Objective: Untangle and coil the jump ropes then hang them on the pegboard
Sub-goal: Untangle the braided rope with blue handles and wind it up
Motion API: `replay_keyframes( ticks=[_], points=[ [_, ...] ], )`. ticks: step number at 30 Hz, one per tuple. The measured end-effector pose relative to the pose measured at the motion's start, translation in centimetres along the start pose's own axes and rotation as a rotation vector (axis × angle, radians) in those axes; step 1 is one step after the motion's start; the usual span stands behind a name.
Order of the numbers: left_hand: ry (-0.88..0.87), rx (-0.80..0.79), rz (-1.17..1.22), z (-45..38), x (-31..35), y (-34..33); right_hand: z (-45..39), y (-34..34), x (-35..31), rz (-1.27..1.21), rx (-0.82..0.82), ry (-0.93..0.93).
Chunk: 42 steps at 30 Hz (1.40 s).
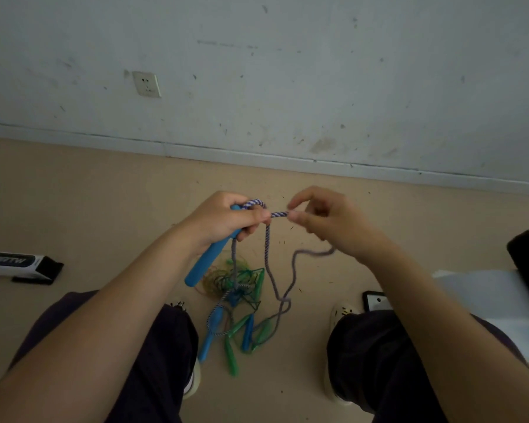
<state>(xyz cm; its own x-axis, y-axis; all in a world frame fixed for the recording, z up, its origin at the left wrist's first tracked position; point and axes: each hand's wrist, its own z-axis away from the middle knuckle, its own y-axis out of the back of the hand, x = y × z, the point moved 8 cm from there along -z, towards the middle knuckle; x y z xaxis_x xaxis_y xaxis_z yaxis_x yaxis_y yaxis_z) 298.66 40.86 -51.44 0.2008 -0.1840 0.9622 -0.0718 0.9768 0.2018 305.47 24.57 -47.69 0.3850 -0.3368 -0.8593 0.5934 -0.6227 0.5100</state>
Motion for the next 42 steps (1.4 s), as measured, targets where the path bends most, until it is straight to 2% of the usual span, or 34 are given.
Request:
replay_keyframes(
  ticks=[3,5,7,11,12,15,19,23,25,27,29,31,33,39,42],
  points=[
    [-0.009,-0.029,0.009,-0.1,0.2,-0.9,0.0,-2.5,-0.3,0.124,-0.096,0.034],
    [-0.002,-0.04,0.004,-0.1,0.2,-0.9,-0.2,-3.2,-0.1,0.14,-0.097,0.031],
    [0.007,-0.016,-0.008,-0.3,0.2,0.0,-0.6,-2.3,0.1,0.12,-0.018,0.037],
    [0.013,0.079,-0.042,-0.3,0.1,2.3,-0.9,3.1,1.3,-0.053,0.258,0.002],
    [0.011,0.089,-0.042,-0.3,0.0,2.5,-0.9,4.0,1.5,-0.077,0.279,-0.005],
    [0.011,0.086,-0.049,-0.1,-0.1,2.0,-0.7,3.4,1.4,-0.124,0.153,-0.017],
    [-0.003,-0.002,-0.016,0.0,0.0,-0.2,-0.2,-1.3,0.2,-0.012,-0.092,-0.023],
    [0.033,-0.044,-0.004,-0.1,-0.4,-1.3,0.0,-3.6,0.0,0.06,-0.162,-0.025],
    [0.043,-0.06,-0.017,-0.1,-0.4,-1.0,-0.3,-3.0,-0.2,0.098,-0.123,0.004],
    [0.042,-0.034,-0.048,-0.3,-0.4,-0.2,-0.6,-1.0,0.1,0.083,0.004,0.017],
    [0.05,0.054,-0.072,-0.4,-0.5,1.2,-0.7,1.8,1.0,-0.012,0.156,-0.028],
    [0.051,0.136,-0.064,-0.4,-0.6,2.4,-0.6,3.7,1.8,-0.06,0.211,-0.069],
    [0.036,0.14,-0.04,-0.2,-0.5,2.5,-0.5,3.5,2.0,-0.054,0.141,-0.076],
    [-0.021,-0.096,0.034,0.3,0.2,-1.6,0.2,-2.2,0.4,0.035,-0.169,-0.039],
    [-0.017,-0.129,0.022,0.2,0.0,-1.8,0.2,-2.6,0.0,0.039,-0.178,-0.012]
  ],
)
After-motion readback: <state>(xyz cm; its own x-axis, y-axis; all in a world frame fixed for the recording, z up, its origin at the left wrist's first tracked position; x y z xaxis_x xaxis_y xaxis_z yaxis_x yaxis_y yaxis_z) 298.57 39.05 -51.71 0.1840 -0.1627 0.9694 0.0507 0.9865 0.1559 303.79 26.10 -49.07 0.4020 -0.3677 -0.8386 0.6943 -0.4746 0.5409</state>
